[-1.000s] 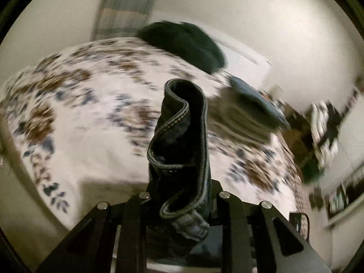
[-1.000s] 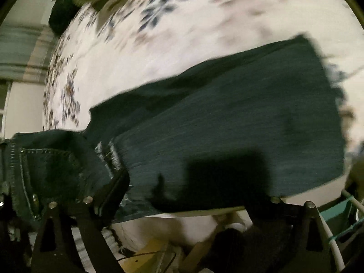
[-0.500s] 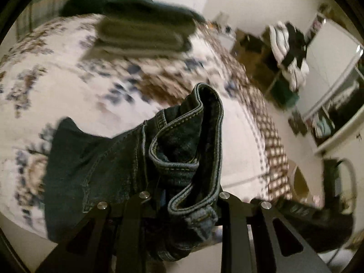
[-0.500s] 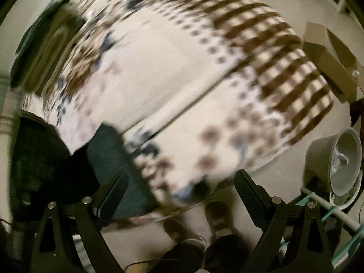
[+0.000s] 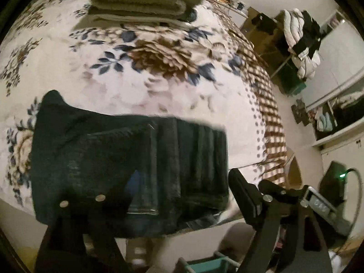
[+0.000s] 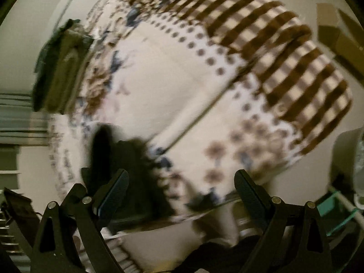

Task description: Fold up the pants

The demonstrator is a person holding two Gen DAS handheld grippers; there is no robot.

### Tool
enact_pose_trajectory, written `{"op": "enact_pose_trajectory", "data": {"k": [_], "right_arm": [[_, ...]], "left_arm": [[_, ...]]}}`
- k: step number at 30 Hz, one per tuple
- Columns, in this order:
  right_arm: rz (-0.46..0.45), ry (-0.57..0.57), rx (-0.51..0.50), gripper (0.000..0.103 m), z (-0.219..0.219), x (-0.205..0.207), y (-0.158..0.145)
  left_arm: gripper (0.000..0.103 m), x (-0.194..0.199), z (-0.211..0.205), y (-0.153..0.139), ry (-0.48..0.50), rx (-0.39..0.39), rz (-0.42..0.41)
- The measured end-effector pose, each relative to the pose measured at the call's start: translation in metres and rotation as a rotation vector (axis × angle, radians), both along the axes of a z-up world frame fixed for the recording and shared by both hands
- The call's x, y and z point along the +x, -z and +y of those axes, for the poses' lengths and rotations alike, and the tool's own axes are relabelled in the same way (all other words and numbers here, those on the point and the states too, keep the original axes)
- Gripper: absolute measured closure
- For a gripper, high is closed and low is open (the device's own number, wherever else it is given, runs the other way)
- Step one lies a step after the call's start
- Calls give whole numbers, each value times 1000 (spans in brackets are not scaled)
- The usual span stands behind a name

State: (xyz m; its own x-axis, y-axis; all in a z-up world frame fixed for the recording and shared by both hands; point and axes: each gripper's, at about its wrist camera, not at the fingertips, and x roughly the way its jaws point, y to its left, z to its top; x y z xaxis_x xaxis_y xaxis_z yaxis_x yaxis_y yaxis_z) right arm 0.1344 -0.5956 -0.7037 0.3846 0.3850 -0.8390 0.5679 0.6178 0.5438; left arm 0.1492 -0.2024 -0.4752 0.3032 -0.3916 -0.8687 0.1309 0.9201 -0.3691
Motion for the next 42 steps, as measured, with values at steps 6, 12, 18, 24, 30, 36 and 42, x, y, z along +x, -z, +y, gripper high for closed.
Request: {"op": "enact_pose_trajectory", "data": {"k": [6,12,18,24,30,36,42], "right_arm": [[-60,-93,111,2,35,28,11],[-40,-199,177,3,77,73,46],[-48,-209,1,93,100,84,23],[-58,-135,-43,94,78,61,-17],[68,-151,-48,86,44,51,27],[138,-62,64,52,19,32,36],[198,24,236,35,27,-8,59]], "left_arm": [[17,8,70,-20,-95,163,-47],[5,16,154,14,-256,320,35],[5,21,192,48,-337,326,118],[5,33,181,56,-300,257,134],[4,46,149,99,-172,270,193],[0,45,158,102,-187,219,221],[0,26,166,93,-203,207,226]]}}
